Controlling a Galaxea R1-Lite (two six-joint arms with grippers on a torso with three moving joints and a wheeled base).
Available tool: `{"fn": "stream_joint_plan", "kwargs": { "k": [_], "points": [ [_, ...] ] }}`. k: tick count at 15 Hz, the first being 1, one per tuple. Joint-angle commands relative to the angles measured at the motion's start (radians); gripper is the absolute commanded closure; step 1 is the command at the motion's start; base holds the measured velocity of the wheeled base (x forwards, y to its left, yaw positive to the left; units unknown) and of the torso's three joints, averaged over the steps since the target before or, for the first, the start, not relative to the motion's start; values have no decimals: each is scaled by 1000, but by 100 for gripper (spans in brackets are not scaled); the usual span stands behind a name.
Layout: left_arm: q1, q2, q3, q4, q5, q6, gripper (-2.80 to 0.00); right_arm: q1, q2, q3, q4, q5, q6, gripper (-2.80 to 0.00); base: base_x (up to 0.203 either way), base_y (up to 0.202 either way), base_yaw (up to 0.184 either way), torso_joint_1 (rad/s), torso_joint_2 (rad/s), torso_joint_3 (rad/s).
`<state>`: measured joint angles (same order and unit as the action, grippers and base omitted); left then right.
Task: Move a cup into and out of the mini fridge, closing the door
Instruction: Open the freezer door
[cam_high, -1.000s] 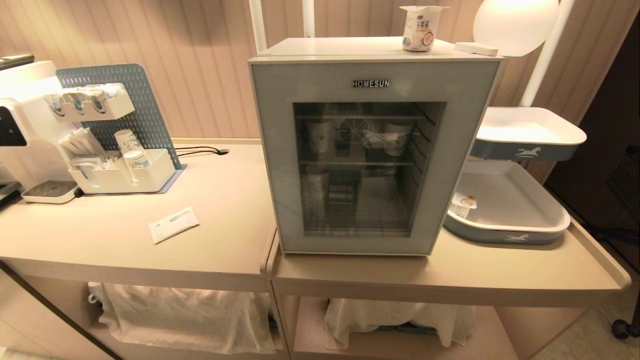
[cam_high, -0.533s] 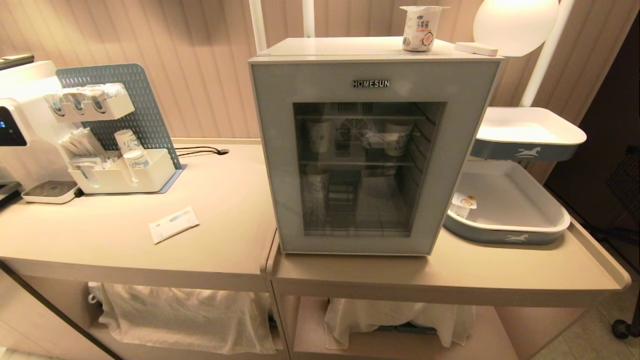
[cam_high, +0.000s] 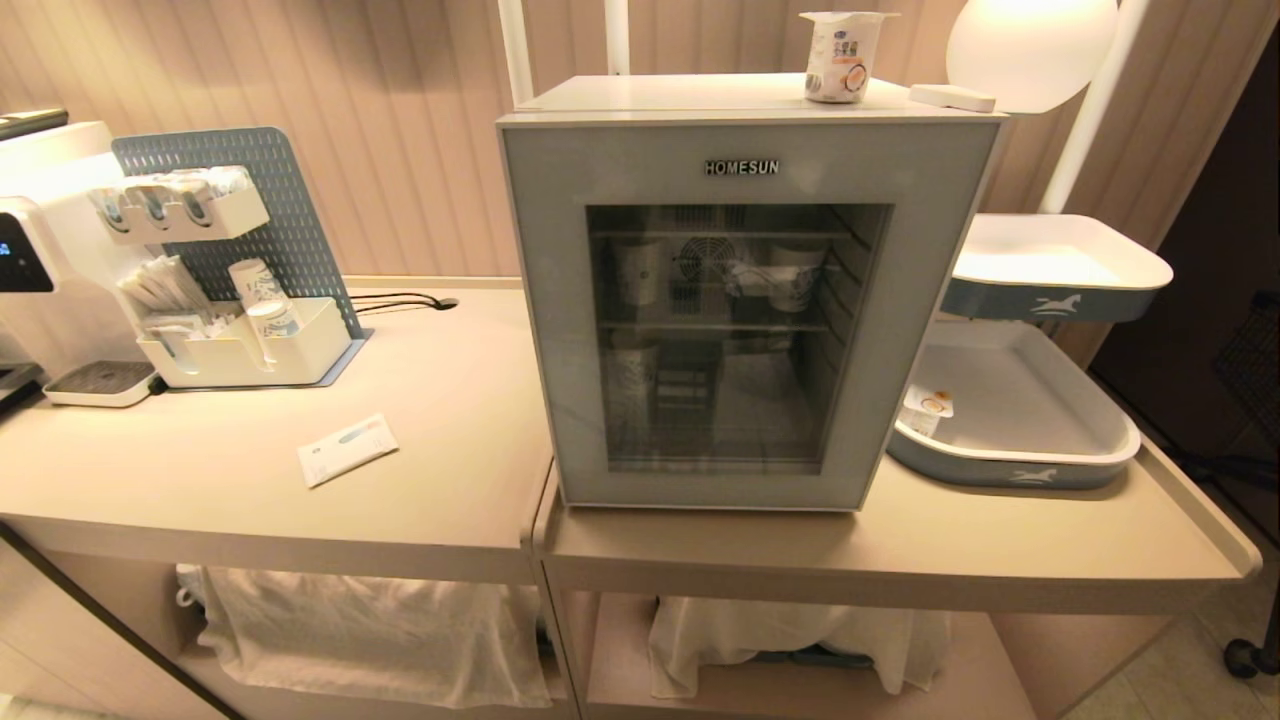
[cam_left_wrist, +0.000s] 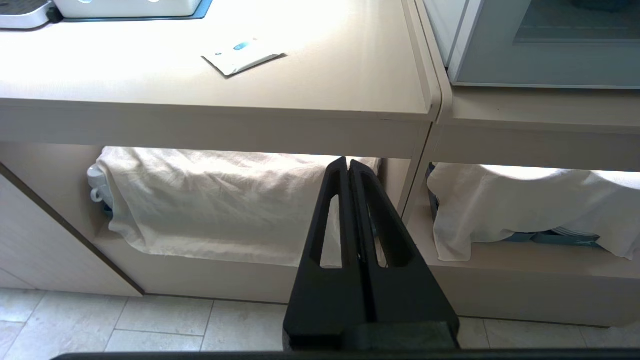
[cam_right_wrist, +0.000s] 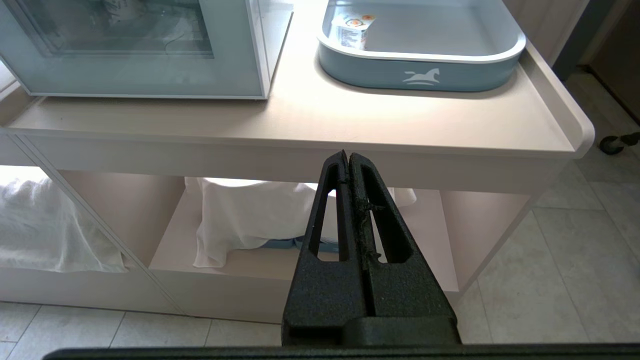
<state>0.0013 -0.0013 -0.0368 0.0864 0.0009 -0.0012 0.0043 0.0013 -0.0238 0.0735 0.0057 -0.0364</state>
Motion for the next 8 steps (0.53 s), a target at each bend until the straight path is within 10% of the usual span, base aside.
{"fn": "stream_joint_plan", "kwargs": {
  "k": [1, 8],
  "points": [
    [0, 1, 0, 0, 1, 0, 0, 0, 2, -1, 0, 0, 0, 0, 0, 0, 0, 0, 0, 0],
    [0, 1, 0, 1, 1, 0, 0, 0, 2, -1, 0, -1, 1, 0, 0, 0, 0, 0, 0, 0]
  ]
}}
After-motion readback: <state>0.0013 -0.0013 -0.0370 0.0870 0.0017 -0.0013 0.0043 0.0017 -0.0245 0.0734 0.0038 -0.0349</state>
